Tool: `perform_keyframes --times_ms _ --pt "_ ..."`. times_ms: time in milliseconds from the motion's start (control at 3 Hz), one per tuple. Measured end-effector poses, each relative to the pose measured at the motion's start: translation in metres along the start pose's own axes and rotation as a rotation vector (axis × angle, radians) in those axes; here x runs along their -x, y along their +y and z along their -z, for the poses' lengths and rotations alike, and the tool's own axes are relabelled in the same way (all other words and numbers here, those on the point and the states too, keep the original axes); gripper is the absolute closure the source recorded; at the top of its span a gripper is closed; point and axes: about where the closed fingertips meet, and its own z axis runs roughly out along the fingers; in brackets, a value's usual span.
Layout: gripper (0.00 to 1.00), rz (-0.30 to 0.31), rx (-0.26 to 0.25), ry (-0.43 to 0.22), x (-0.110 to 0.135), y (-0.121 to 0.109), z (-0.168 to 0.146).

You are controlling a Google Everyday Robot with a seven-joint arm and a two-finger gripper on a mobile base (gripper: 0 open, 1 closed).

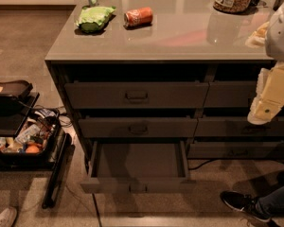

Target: Close bottom drawer

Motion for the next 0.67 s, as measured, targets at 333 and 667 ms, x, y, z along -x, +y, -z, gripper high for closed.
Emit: perform_keyframes --times_ms 333,667 --pt "0.0 0.01 0.012 0.003 0.0023 -0.0011 -0.0072" --pt "0.0 0.01 0.012 0.003 0.0023 -0.0011 -0.0072"
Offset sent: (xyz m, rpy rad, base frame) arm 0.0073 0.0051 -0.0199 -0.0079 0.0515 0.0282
